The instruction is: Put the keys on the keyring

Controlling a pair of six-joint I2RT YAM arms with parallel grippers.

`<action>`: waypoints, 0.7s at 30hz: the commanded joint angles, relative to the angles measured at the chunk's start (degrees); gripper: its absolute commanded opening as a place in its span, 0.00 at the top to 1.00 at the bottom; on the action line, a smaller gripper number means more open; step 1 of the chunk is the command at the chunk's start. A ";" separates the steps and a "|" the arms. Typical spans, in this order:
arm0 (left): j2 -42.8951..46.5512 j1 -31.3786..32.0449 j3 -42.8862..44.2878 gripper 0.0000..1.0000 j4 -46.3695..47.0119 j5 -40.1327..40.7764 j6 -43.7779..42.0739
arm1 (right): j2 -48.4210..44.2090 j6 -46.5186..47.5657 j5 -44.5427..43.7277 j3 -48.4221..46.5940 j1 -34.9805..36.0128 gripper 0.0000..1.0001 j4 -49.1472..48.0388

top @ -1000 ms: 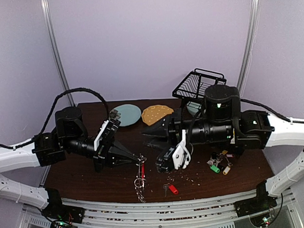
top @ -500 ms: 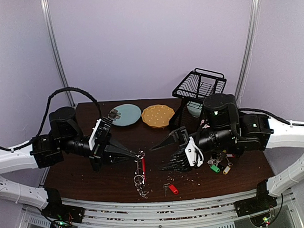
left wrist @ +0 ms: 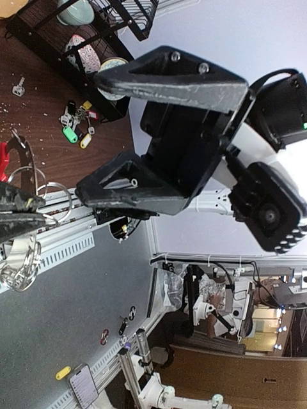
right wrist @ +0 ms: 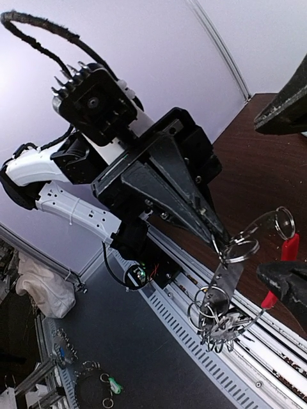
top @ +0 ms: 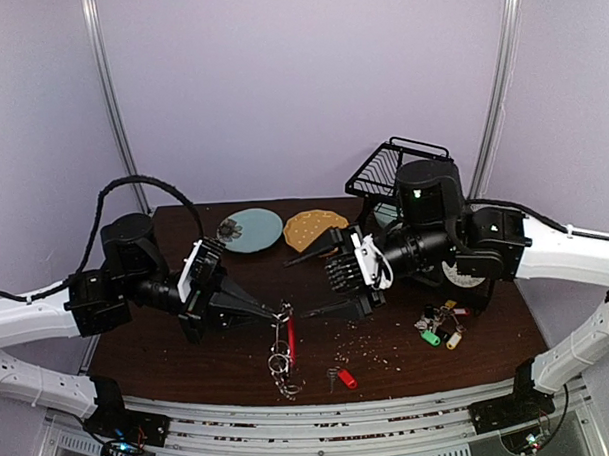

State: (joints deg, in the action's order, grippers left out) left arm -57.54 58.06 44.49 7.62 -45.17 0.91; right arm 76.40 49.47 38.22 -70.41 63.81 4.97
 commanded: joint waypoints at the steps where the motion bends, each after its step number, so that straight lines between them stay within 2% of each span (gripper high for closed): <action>1: -2.50 0.12 2.41 1.00 0.99 -5.45 -2.05 | 4.08 3.05 5.80 -6.11 0.14 0.30 11.95; 6: -2.75 1.68 3.15 1.00 0.95 -4.29 -3.66 | 8.75 8.75 7.45 -12.02 -0.01 0.31 23.42; 9: -2.89 1.95 3.78 1.00 0.68 -4.05 -4.23 | 11.34 9.77 8.77 -15.33 -0.09 0.36 27.65; 13: -3.12 2.67 4.41 1.00 0.34 -4.29 -4.92 | 12.36 10.46 9.10 -15.39 -0.02 0.42 27.82; 21: -4.14 3.45 4.77 1.00 0.01 -4.40 -5.74 | 14.48 10.80 11.24 -16.68 -0.10 0.64 27.98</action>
State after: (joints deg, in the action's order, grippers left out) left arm -61.36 61.19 47.42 5.91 -48.49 -3.60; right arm 90.28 59.86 46.96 -85.47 63.86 31.44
